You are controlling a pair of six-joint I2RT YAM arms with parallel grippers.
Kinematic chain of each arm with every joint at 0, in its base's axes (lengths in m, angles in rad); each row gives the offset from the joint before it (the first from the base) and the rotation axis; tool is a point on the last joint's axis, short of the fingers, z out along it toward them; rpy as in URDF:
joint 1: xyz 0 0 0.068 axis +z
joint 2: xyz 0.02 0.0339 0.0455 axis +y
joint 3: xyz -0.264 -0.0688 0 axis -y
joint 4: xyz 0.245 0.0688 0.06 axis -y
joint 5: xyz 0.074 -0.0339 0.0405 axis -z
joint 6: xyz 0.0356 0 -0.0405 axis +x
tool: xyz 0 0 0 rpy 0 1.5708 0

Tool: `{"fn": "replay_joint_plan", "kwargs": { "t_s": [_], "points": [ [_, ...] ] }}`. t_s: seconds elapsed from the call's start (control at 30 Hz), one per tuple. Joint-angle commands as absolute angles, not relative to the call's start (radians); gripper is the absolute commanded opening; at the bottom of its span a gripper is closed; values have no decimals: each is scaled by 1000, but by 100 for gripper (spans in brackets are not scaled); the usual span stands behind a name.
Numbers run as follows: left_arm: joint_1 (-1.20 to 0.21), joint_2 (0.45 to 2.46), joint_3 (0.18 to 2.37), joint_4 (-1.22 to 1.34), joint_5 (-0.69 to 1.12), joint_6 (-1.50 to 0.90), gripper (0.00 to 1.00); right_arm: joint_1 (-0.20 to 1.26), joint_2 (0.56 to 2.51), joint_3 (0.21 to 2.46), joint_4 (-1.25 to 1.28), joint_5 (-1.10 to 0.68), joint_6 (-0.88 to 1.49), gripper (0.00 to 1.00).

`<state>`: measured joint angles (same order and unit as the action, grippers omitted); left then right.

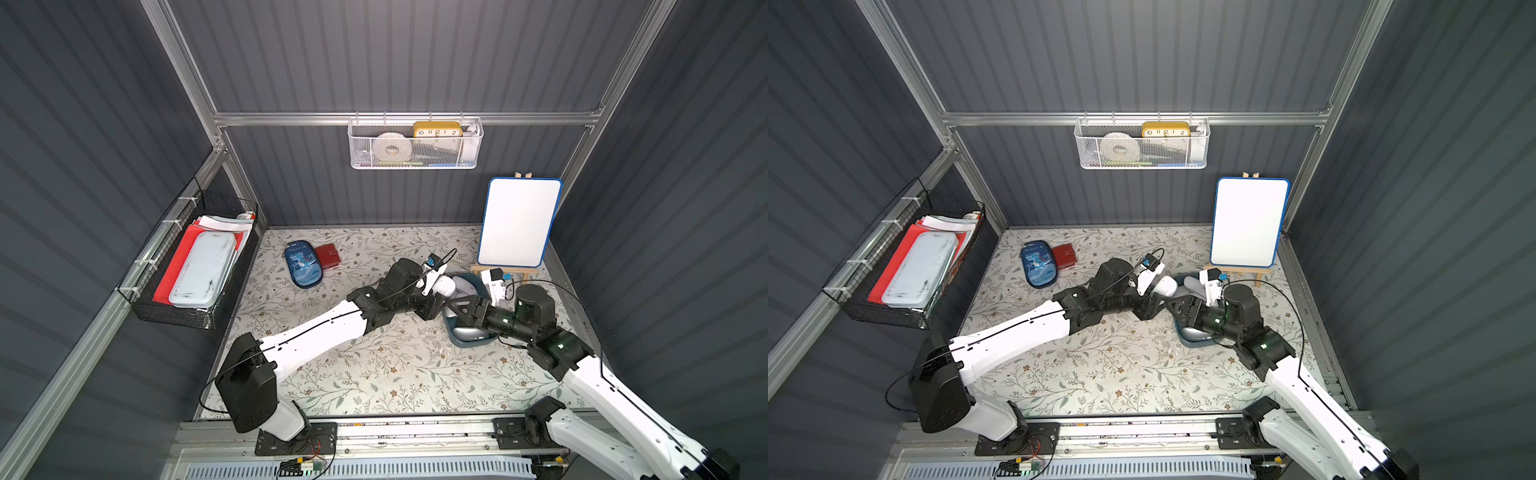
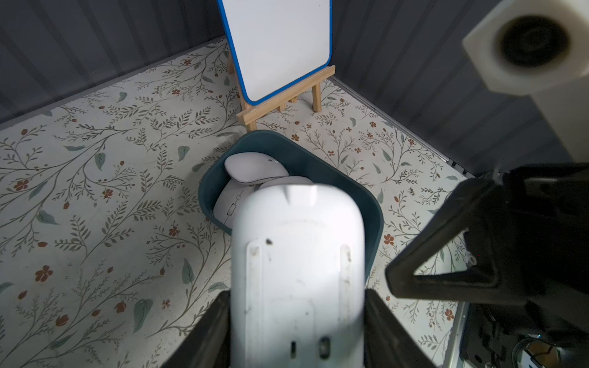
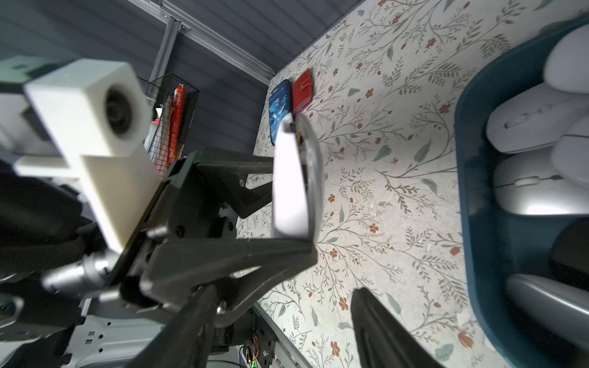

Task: Put the mouse in the storage box
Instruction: Place the mouse in the storage box.

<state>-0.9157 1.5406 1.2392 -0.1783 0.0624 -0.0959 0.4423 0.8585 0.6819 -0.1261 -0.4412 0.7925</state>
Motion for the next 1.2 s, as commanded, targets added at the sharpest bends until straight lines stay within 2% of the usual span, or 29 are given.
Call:
{"fn": "replay_joint_plan", "kwargs": {
  "t_s": [0.0,0.3,0.47,0.63,0.7,0.77,0.87,1.0,1.17],
  "points": [
    [-926,1511,1216,-150,79,-77,47,446,884,726,-82,-373,771,70],
    [-946,1477,1188,-132,88,-91,48,446,1005,766,-5,-380,788,63],
    [-948,1465,1186,-126,75,-96,48,449,1061,774,22,-447,821,48],
    [-950,1463,1174,-115,81,-103,51,452,1071,761,46,-436,816,31],
    [-950,1459,1165,-112,76,-107,57,453,1077,767,46,-433,803,24],
    [-950,1452,1159,-109,52,-118,72,453,1087,772,45,-419,790,17],
    [-950,1431,1147,-113,-27,-147,99,453,1094,785,2,-332,706,12],
    [-950,1375,1102,-118,-124,-225,100,452,1106,842,-183,-47,507,9],
    [-947,1272,1014,-155,-351,-316,99,452,1134,837,-282,240,329,9]
  ]
}}
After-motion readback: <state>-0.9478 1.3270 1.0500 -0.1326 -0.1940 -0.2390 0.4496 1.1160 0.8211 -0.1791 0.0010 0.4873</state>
